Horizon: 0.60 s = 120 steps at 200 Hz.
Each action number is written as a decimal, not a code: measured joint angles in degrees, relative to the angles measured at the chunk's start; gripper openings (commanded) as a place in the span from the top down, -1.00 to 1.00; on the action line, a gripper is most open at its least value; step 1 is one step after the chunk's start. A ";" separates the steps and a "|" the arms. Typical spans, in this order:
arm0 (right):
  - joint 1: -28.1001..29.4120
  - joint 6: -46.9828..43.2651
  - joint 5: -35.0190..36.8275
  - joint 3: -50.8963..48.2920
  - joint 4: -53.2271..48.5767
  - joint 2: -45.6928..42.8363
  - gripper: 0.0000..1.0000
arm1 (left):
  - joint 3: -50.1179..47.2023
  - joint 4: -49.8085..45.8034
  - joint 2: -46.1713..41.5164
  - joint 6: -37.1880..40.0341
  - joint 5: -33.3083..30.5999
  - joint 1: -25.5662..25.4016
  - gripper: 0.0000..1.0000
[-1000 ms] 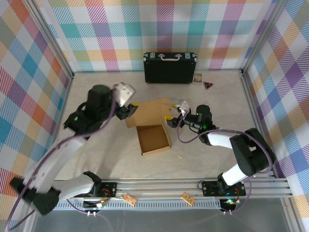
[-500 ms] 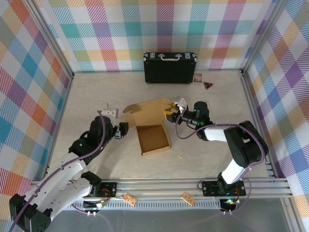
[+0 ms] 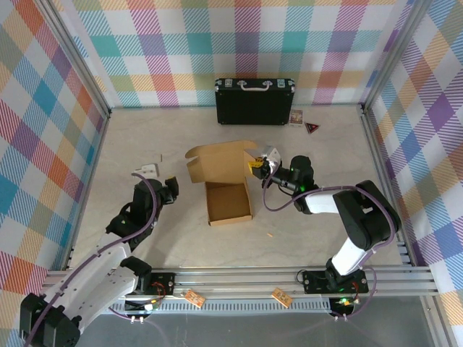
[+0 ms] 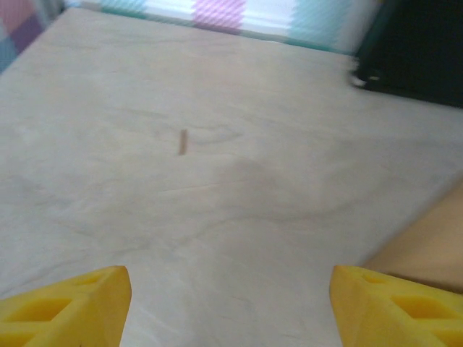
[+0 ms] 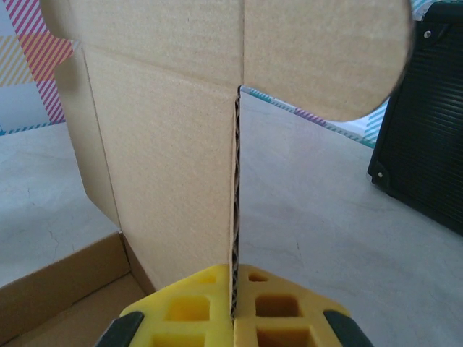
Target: Fold the paper box
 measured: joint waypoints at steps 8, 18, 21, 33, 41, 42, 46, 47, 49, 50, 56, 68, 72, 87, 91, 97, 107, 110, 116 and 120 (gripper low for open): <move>0.00 0.02 0.09 -0.35 0.44 -0.15 1.00 | -0.17 0.61 1.42 -1.05 -0.37 1.60 -0.47; 0.02 0.00 0.04 -0.61 0.83 -0.22 1.00 | -0.15 1.60 3.82 -2.47 -0.61 3.48 -0.40; 0.07 0.00 0.02 -0.66 0.94 -0.22 1.00 | -0.13 2.03 4.83 -3.15 -0.81 4.17 -0.38; 0.26 0.00 -0.11 -0.85 1.62 -0.22 1.00 | -0.09 3.21 7.98 -5.09 -0.94 6.62 -0.23; 0.35 -0.02 -0.17 -0.98 1.95 -0.20 1.00 | 0.17 3.93 10.38 -6.71 -0.96 8.63 -0.09; 0.37 -0.02 -0.20 -0.98 1.97 -0.20 1.00 | 0.24 4.09 10.93 -7.17 -0.92 9.07 -0.08; 0.42 -0.02 -0.28 -0.98 2.05 -0.17 1.00 | 0.52 4.57 12.22 -7.13 -0.44 10.19 -0.05; 0.42 -0.02 -0.31 -0.98 2.10 -0.15 1.00 | 0.59 4.74 12.50 -7.26 -0.39 10.38 -0.04; 0.46 -0.02 -0.35 -0.98 2.16 -0.11 1.00 | 0.72 5.05 13.33 -7.58 -0.09 10.97 -0.04; 0.48 -0.02 -0.37 -0.98 2.23 -0.09 1.00 | 0.76 5.18 13.55 -7.50 0.07 11.17 -0.03; 0.61 -0.02 -0.39 -1.01 2.45 0.04 1.00 | 1.31 6.51 15.78 -7.56 1.53 12.55 0.02; 0.76 -0.02 -0.61 -1.05 2.99 0.33 1.00 | 2.08 10.01 19.65 -7.06 5.42 14.23 0.14; 0.83 0.00 -0.68 -1.05 3.08 0.39 1.00 | 2.23 11.30 20.68 -6.27 7.23 14.49 0.14; 1.05 0.00 -0.85 -1.14 3.45 0.61 1.00 | 2.45 15.41 23.21 -5.31 13.90 14.40 0.14; 1.05 0.00 -0.96 -1.14 3.45 0.66 1.00 | 2.45 16.39 23.52 -4.96 15.78 14.36 0.15; 1.05 0.00 -1.03 -1.14 3.56 0.68 1.00 | 2.45 17.88 23.82 -4.35 18.49 14.19 0.15; 1.05 0.00 -1.16 -1.14 3.80 0.76 1.00 | 2.43 20.00 23.85 -3.28 21.92 13.51 0.15; 1.05 0.00 -1.18 -1.14 3.89 0.81 1.00 | 2.43 20.63 23.82 -2.86 22.75 13.27 0.14; 1.05 0.02 -1.20 -1.14 4.09 0.87 1.00 | 2.38 22.12 23.71 -2.10 24.48 12.72 0.15; 1.05 0.02 -1.20 -1.14 4.24 0.94 1.00 | 2.36 22.88 23.71 -1.79 25.27 12.37 0.14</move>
